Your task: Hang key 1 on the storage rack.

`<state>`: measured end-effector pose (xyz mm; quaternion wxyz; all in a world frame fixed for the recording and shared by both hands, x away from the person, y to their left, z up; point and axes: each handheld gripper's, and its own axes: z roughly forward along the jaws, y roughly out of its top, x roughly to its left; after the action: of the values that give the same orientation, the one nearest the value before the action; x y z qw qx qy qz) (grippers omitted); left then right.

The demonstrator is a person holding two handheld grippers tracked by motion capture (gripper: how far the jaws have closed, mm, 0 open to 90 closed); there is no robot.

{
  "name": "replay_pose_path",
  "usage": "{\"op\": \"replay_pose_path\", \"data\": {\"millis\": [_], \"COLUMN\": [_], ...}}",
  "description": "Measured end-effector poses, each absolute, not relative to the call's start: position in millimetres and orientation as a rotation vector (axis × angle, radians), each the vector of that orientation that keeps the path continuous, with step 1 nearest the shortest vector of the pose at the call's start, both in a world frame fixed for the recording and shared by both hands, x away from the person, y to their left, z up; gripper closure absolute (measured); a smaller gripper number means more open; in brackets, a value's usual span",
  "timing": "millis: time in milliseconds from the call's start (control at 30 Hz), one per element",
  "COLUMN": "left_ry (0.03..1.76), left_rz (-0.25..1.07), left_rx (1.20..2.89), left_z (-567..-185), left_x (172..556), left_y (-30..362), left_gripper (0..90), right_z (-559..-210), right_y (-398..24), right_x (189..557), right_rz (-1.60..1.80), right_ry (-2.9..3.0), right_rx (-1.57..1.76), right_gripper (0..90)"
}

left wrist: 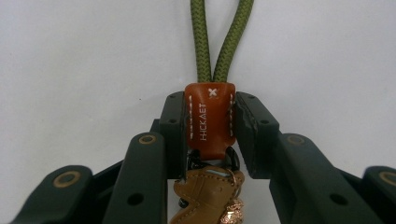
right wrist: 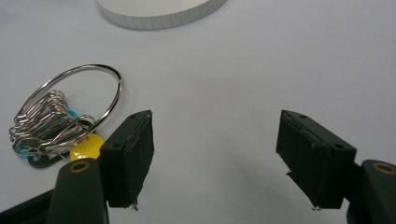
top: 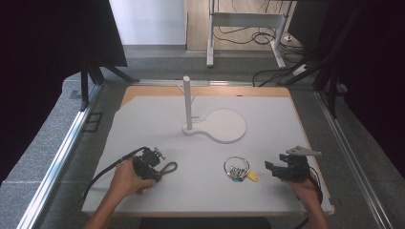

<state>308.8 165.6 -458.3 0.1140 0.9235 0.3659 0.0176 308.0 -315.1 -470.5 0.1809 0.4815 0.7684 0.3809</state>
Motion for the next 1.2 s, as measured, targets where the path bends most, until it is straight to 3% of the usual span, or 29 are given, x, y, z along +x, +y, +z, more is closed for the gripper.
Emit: {"op": "replay_pose_path", "data": {"millis": [1200], "left_ry": [1.005], "left_rz": [0.022], "left_rx": [2.393], "left_z": [-403], "left_x": [318], "left_y": [204], "left_gripper": [67.0], "right_z": [-471], "right_y": [-324], "right_x": [308], "right_rz": [1.071], "right_ry": [2.143], "right_rx": [1.395], "right_gripper": [28.0]}}
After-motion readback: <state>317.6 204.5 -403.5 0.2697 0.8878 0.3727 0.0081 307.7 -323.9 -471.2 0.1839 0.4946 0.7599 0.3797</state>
